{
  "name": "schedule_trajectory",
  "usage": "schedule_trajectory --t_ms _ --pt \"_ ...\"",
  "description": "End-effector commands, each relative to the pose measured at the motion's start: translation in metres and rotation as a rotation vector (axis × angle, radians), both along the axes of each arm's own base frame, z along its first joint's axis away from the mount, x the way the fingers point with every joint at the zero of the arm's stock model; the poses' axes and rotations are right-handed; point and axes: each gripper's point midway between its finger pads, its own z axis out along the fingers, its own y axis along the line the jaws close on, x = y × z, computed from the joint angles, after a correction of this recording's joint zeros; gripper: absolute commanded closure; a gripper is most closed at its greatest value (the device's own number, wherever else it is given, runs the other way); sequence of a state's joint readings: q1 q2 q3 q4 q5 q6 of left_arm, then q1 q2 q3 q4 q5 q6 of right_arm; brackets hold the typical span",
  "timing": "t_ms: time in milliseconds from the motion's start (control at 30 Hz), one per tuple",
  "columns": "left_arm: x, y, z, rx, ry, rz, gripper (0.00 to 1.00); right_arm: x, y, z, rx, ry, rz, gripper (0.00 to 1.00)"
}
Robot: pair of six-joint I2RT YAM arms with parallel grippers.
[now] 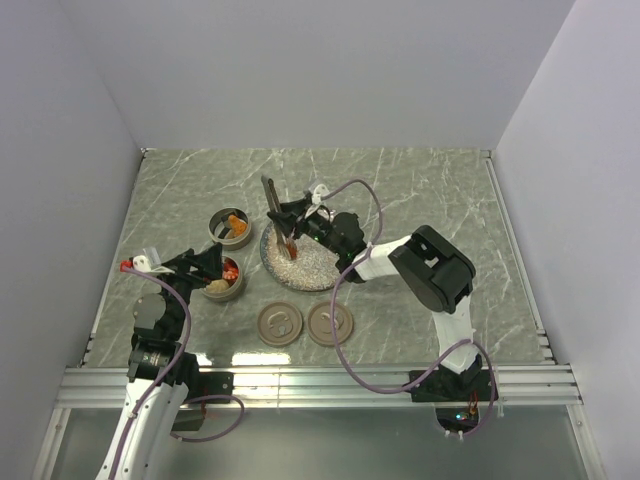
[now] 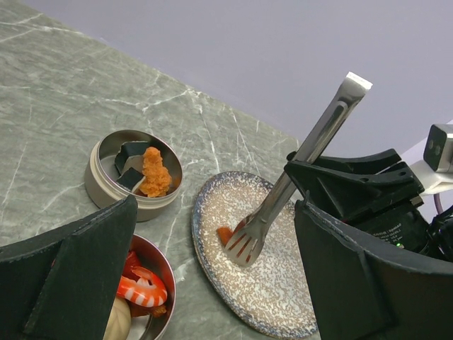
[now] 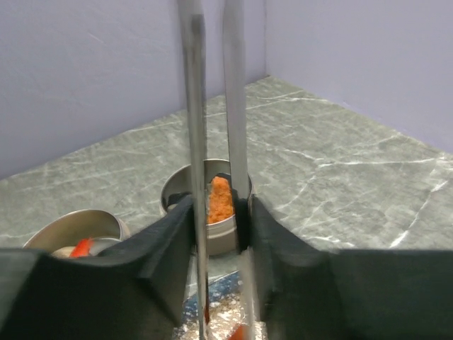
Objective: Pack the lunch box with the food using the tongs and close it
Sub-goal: Pick up the food using the clamp, then place the food into the lunch box
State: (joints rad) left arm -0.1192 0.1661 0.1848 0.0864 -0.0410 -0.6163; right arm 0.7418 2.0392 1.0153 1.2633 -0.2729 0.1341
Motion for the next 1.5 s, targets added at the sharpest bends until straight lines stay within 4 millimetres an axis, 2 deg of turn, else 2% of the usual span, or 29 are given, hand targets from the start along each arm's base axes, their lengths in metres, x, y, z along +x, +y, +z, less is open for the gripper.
schedule_trajectory --t_ms 0,100,267,400,600,633,667,733,767,833,867,933,967,1033,1067,1100,1233,1267,1333,1367,1400,1467 --pt "-0.002 -0.001 0.011 0.002 -0.043 -0.010 0.01 -0.001 0.001 0.032 0.056 -0.071 -0.032 0.65" --pt "-0.002 -0.001 0.012 0.003 -0.044 -0.008 0.01 -0.002 0.003 0.032 0.055 -0.069 -0.037 0.77" --pt "-0.002 -0.001 0.011 0.002 -0.043 -0.008 0.01 -0.001 0.003 0.041 0.063 -0.066 -0.051 0.88" --pt "-0.003 -0.001 0.012 0.003 -0.046 -0.007 0.01 -0.006 -0.003 0.075 0.097 -0.101 -0.058 0.89" --pt "-0.003 0.000 0.012 0.003 -0.047 -0.005 0.01 -0.012 -0.002 0.116 0.149 -0.144 -0.039 0.89" --pt "-0.003 -0.001 0.012 0.003 -0.046 -0.007 0.01 -0.013 0.001 0.118 0.159 -0.142 -0.023 0.90" --pt "-0.003 -0.001 0.012 0.001 -0.046 -0.007 0.01 -0.012 0.004 0.130 0.180 -0.155 -0.015 0.89" --pt "-0.003 -0.001 0.012 0.001 -0.046 -0.007 0.01 -0.012 0.014 0.131 0.188 -0.151 0.014 0.90" --pt "-0.003 -0.001 0.012 0.003 -0.046 -0.007 0.01 -0.012 0.019 0.142 0.208 -0.169 0.024 0.90" --pt "-0.003 -0.001 0.012 0.003 -0.046 -0.007 0.01 -0.010 0.028 0.141 0.215 -0.163 0.038 0.90" --pt "-0.004 -0.001 0.013 0.003 -0.047 -0.007 0.01 -0.012 0.033 0.152 0.234 -0.179 0.052 0.89" --pt "-0.004 -0.001 0.013 0.003 -0.047 -0.007 0.01 -0.008 0.041 0.150 0.236 -0.168 0.067 0.90" --pt "-0.003 -0.001 0.012 0.003 -0.046 -0.008 0.01 -0.010 0.047 0.161 0.253 -0.185 0.085 0.90" --pt "-0.003 -0.001 0.012 0.002 -0.046 -0.008 0.01 -0.008 0.059 0.154 0.248 -0.176 0.103 0.90" --pt "-0.003 -0.001 0.012 0.002 -0.044 -0.008 0.01 -0.007 0.064 0.163 0.262 -0.189 0.110 0.89" --pt "-0.003 -0.001 0.013 0.000 -0.044 -0.009 0.01 -0.006 0.073 0.154 0.250 -0.177 0.121 0.90" --pt "-0.004 -0.001 0.013 0.002 -0.042 -0.007 0.01 -0.003 0.093 0.152 0.266 -0.173 0.152 0.89" --pt "-0.004 -0.001 0.013 0.002 -0.042 -0.007 0.00 -0.003 0.097 0.161 0.282 -0.187 0.156 0.89" --pt "-0.004 0.000 0.013 0.003 -0.041 -0.005 0.00 -0.001 0.110 0.149 0.264 -0.176 0.159 0.89" --pt "-0.004 0.000 0.015 0.003 -0.043 -0.005 0.01 0.000 0.113 0.159 0.278 -0.194 0.160 0.89" --pt "-0.004 0.000 0.014 0.003 -0.041 -0.005 0.01 0.004 0.118 0.149 0.268 -0.184 0.160 0.89" --pt "-0.005 0.000 0.015 0.003 -0.043 -0.005 0.01 0.007 0.122 0.156 0.281 -0.192 0.160 0.89"
